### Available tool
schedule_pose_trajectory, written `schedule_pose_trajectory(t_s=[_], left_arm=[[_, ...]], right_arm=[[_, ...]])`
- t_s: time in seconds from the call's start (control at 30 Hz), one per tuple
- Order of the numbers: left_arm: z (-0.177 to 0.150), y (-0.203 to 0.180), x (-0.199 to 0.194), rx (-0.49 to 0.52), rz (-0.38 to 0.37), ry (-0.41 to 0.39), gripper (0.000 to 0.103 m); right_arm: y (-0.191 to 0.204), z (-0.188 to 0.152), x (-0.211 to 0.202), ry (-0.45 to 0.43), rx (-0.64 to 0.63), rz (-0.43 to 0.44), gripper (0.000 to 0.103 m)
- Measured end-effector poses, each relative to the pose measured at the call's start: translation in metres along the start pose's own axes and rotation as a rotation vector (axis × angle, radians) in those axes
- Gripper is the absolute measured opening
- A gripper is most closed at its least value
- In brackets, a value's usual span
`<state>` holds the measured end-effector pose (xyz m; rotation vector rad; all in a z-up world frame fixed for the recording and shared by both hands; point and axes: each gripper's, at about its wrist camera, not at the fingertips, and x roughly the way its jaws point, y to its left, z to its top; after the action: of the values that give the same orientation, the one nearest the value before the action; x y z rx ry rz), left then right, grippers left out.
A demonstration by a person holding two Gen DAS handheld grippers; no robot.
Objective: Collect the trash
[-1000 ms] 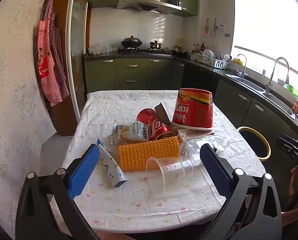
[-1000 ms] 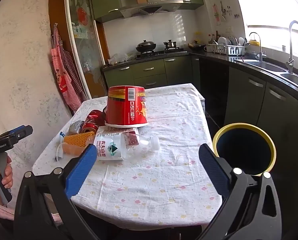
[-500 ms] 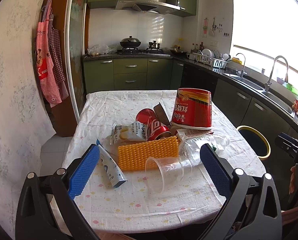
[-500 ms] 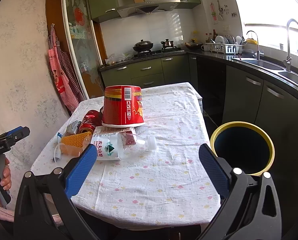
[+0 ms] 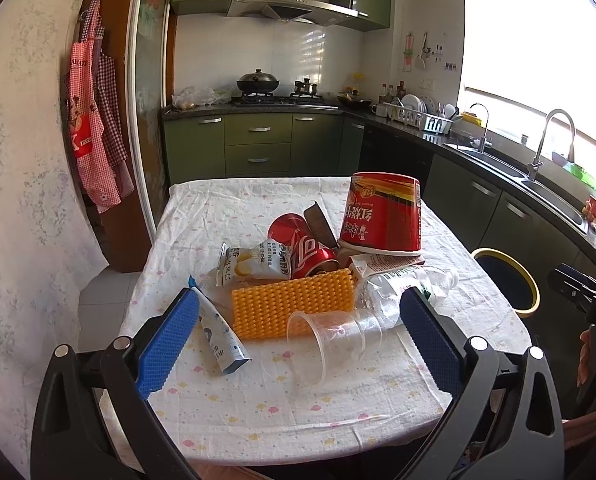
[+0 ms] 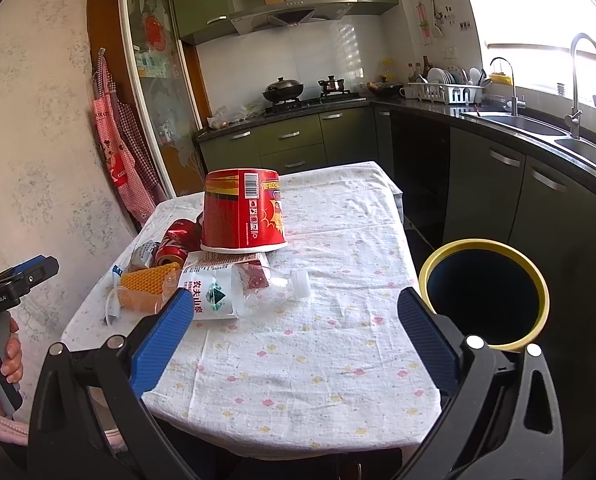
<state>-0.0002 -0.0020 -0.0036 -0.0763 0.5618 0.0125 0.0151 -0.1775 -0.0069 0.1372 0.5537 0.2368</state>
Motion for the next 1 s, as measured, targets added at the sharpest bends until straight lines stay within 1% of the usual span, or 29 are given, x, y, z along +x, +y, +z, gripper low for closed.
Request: schedule_pose_trajectory(t_s=[1.0], left_arm=[[-0.0043,-0.0027,0.0088,0.002,-0.015,0.026,0.099]], right_arm=[[-0.0002,-0.003,0.0043,0.005,0.002,0.001,0.097]])
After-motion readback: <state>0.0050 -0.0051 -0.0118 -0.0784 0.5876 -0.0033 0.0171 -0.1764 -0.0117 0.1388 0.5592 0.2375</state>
